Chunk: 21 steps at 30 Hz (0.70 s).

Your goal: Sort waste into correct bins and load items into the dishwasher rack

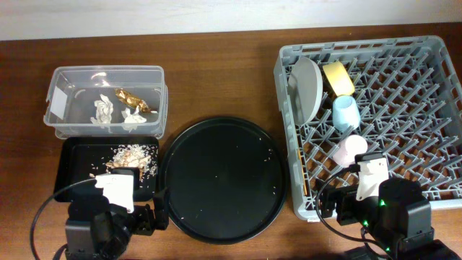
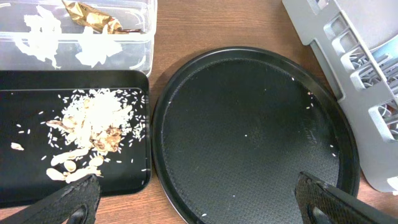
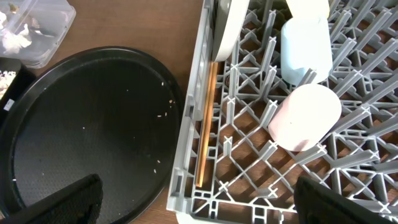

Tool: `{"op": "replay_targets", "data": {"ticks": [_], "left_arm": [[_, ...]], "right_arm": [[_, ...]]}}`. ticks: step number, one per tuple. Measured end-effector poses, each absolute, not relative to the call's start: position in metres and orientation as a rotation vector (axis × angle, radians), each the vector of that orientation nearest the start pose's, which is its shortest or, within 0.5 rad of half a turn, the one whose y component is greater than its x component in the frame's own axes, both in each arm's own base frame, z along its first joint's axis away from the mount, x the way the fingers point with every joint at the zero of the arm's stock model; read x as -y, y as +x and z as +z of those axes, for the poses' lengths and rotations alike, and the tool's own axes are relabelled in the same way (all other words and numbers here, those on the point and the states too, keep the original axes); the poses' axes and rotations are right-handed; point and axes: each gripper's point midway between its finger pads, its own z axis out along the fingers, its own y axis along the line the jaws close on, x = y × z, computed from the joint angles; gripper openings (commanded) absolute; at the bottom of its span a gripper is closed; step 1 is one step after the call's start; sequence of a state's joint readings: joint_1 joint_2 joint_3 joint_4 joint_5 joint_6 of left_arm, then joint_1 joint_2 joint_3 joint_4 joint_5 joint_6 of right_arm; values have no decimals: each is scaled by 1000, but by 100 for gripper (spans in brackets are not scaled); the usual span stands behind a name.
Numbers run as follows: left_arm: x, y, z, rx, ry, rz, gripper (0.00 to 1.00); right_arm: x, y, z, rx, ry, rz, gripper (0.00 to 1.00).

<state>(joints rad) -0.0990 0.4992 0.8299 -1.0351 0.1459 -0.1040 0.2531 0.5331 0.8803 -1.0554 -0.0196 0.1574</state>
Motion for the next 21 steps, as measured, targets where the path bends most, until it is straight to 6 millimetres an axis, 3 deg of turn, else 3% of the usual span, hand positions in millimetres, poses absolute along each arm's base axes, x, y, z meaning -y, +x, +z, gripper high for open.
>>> {"op": "replay_targets", "data": {"ticks": [5,7,8,9,12,15,16,21], "left_arm": [[43,183,218,-2280,71,-273,99],[43,183,219,-2277,72,-273,99],[43,183,218,-2279,71,-273,99],[43,183,217,-2282,71,-273,99],[43,183,217,-2281,71,-273,99],[43,183,217,-2283,72,-272,99],[43,183,217,-2283,72,-272,99],[43,183,217,-2283,71,-272,99]], "right_arm": [[-44,179,233,-2242,-95,216,99],[-28,182,242,-2103,-7,177,99],[-26,193,249,-1989,13,178,99],[-19,198,236,-1899,51,162,99],[-9,224,224,-1623,94,145,99],[-10,239,187,-1625,84,132,99],[-15,243,165,-1664,34,130,99],[-21,243,159,-1669,-27,134,99]]}}
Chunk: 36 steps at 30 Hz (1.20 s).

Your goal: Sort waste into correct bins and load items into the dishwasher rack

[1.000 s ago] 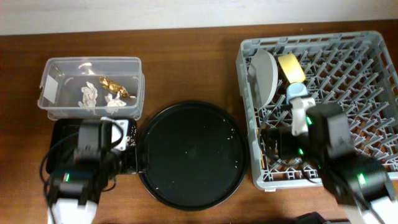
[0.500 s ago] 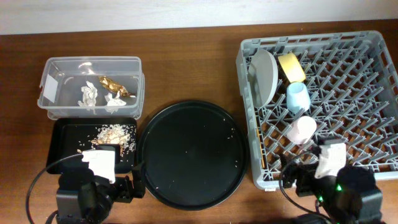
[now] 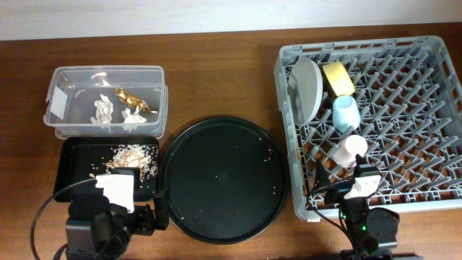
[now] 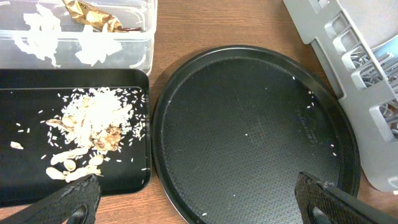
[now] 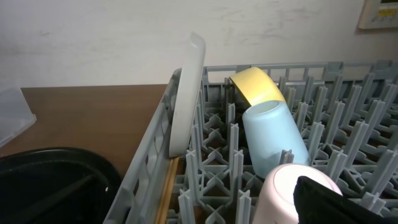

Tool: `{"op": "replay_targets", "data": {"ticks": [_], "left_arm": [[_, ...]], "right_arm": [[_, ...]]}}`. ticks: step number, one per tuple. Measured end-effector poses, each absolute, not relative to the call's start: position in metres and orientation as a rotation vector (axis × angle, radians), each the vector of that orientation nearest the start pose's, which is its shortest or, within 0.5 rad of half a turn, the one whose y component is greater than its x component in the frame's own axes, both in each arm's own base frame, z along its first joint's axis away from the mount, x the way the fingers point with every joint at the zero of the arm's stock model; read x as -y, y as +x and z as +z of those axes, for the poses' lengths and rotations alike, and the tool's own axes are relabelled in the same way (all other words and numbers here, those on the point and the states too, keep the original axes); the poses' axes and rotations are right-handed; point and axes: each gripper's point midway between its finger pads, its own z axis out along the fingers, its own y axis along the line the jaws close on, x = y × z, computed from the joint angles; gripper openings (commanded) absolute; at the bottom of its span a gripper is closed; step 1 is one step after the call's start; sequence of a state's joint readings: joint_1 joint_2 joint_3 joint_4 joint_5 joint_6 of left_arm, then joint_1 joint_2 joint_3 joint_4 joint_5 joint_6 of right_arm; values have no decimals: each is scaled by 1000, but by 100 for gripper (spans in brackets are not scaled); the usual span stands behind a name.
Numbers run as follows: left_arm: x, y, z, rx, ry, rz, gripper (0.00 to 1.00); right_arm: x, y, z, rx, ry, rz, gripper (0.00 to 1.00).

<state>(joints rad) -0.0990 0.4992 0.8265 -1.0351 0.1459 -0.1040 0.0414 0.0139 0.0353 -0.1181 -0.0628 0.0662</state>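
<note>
The grey dishwasher rack (image 3: 285, 144) on the right holds an upright white plate (image 3: 307, 88), a yellow cup (image 3: 338, 77), a blue cup (image 3: 345, 112) and a pink cup (image 3: 351, 150). Wooden chopsticks (image 5: 166, 193) lie along its left wall. A clear bin (image 3: 108, 70) contains tissue and a gold wrapper (image 3: 133, 100). Rice and scraps (image 4: 93, 121) sit in the black rectangular tray (image 3: 72, 166). My left gripper (image 4: 199, 210) is open and empty over the near edges of both trays. My right gripper (image 5: 199, 214) is low at the rack's front; only its right finger (image 5: 336, 202) shows, far out, nothing held.
A round black tray (image 3: 224, 180) with a few rice grains lies between the rectangular tray and the rack. The rack's upright pegs (image 5: 233, 146) stand close in front of my right gripper. Both arms sit at the table's front edge.
My right arm has drawn back toward the table's front edge, and its camera now looks level across the rack instead of down into it. The left arm and all objects are unchanged.
</note>
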Motion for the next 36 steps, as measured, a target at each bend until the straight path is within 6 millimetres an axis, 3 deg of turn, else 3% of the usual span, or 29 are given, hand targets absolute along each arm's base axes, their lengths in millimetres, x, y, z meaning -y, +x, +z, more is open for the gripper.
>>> {"op": "replay_targets", "data": {"ticks": [14,16,17,19,22,24,26,27,36], "left_arm": [[40,183,216,-2276,63,-252,99],[31,186,211,-2176,41,-193,99],[29,193,194,-2084,38,-180,99],[29,206,182,-1977,35,-178,99],[30,235,183,-1668,33,-181,99],[25,243,199,-1520,13,-154,99],[23,245,164,-1635,14,-126,99],[22,245,158,-1652,15,-120,99],[22,245,158,-1650,14,-119,99]], "right_arm": [[-22,243,159,-1668,-35,137,99],[-23,243,159,-1665,-37,139,99],[-22,243,160,-1663,-37,139,99],[-22,243,160,-1662,-38,136,99],[-22,243,159,-1662,-42,134,99],[-22,243,159,-1662,-42,133,99],[-22,243,159,-1662,-42,133,99],[-22,243,159,-1662,-42,133,99],[-22,243,159,-1662,-42,132,99]]}}
